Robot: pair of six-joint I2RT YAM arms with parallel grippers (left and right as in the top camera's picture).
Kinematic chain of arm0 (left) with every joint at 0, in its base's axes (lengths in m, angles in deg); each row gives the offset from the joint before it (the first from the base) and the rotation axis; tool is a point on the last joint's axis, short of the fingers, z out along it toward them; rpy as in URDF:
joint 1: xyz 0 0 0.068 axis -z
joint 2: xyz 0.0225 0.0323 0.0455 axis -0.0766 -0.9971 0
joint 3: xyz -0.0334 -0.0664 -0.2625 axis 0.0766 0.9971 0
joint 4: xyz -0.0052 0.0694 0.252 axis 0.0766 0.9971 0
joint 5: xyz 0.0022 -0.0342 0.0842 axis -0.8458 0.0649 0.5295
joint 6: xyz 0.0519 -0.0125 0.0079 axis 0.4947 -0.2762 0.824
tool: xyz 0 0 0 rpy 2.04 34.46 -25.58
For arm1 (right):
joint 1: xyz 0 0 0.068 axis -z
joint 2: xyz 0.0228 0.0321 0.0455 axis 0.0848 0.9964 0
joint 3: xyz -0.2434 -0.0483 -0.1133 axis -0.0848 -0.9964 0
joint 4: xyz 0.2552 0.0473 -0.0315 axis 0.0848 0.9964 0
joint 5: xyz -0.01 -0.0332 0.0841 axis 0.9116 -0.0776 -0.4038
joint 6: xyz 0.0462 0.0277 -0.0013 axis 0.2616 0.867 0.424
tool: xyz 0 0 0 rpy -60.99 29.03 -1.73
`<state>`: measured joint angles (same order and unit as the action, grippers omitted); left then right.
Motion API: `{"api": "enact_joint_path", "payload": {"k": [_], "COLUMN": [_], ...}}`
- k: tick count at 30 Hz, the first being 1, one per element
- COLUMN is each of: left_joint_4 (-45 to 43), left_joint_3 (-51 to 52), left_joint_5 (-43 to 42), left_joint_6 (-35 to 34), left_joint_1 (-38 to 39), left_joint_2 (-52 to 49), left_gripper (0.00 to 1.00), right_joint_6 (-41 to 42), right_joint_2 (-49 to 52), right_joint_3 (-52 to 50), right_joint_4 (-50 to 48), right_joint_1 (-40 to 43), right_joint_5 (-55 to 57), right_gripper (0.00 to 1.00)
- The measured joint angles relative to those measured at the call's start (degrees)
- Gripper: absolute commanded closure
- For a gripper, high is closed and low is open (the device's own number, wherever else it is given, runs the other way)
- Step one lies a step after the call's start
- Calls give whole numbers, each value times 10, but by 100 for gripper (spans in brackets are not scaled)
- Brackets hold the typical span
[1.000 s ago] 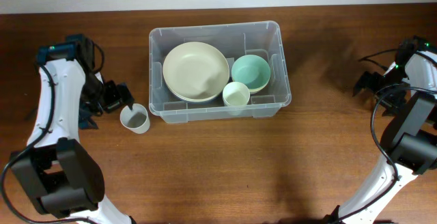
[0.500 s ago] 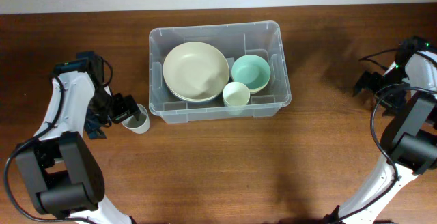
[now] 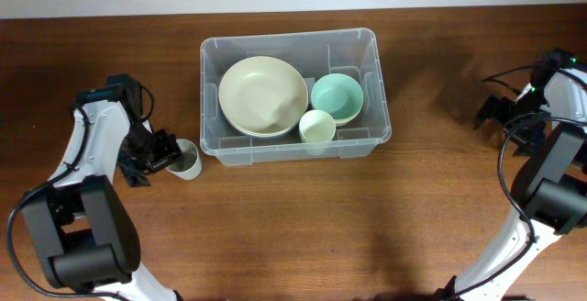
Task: Pack container
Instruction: 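Grip the clear frosted cup rim and lift it, then carry the clear cup over the bin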
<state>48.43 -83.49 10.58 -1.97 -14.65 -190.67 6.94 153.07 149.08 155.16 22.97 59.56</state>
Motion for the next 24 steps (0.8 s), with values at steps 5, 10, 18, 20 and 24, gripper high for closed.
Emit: {"api": "enact_joint_path", "payload": {"k": [5, 10, 18, 20, 24], "left_joint_4": [-4, -14, -18, 4, 55], "left_joint_3": [0, 0, -17, -51, -181], "left_joint_5": [0, 0, 2, 2, 7], "left_joint_6": [0, 3, 3, 3, 3], "left_joint_1": [0, 0, -27, -52, -113], "left_joint_2": [0, 0, 1, 1, 1], "left_gripper": [97, 99, 99, 99, 99], "right_joint_6": [0, 0, 0, 0, 0], "right_joint_2": [0, 0, 0, 0, 0], "right_joint_3": [0, 0, 0, 0, 0], "right_joint_4": [0, 0, 0, 0, 0], "right_joint_1": [0, 0, 0, 0, 0], "right_joint_5": [0, 0, 0, 0, 0], "right_gripper": [1, 1, 1, 1, 1]}}
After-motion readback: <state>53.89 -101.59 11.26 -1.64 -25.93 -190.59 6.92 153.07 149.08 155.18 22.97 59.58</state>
